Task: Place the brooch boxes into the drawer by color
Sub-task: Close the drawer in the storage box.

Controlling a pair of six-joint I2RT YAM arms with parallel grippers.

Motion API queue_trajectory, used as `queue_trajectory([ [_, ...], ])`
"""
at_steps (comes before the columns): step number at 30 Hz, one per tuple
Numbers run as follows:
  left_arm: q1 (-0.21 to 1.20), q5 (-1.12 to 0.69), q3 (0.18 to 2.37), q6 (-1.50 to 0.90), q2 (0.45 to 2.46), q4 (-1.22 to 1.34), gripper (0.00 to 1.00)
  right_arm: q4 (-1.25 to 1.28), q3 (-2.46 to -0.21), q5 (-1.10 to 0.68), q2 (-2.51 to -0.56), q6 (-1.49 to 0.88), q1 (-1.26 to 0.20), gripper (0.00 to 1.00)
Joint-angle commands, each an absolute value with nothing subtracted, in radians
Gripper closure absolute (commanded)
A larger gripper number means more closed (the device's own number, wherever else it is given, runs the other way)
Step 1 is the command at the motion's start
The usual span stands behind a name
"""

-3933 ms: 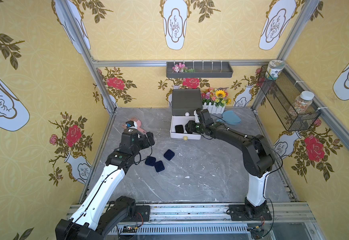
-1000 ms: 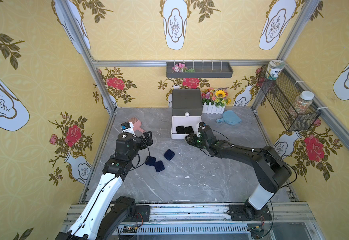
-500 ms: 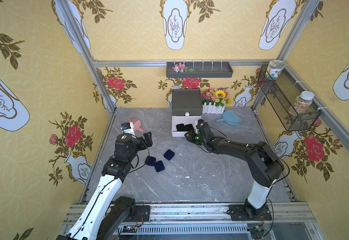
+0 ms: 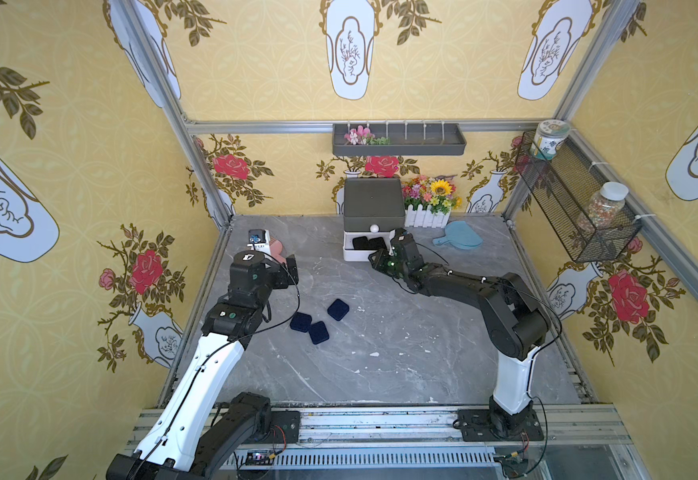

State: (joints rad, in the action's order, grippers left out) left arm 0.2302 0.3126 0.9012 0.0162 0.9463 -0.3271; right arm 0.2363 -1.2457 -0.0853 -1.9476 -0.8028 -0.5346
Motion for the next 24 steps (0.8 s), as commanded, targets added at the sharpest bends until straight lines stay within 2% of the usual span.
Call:
queue_trajectory([
  [1,0.237,0.335,0.882,0.066,0.944,-0.334,0.00,0.282,-1.287,-0.058,-1.979,-0.780,-0.524,0.65],
  [6,0.237,0.256,0.849,0.019,0.901,-0.295,0.00,0.279,-1.351,-0.049,-2.032,-0.767,-0.511,0.65],
  [16,0.235,0.232,0.856,-0.003,0.917,-0.308,0.00,0.319,-1.394,-0.021,-2.083,-0.759,-0.490,0.64],
  [24,0.224,0.224,0.856,-0.004,0.914,-0.308,0.00,0.415,-1.295,-0.050,-2.012,-0.787,-0.484,0.46],
])
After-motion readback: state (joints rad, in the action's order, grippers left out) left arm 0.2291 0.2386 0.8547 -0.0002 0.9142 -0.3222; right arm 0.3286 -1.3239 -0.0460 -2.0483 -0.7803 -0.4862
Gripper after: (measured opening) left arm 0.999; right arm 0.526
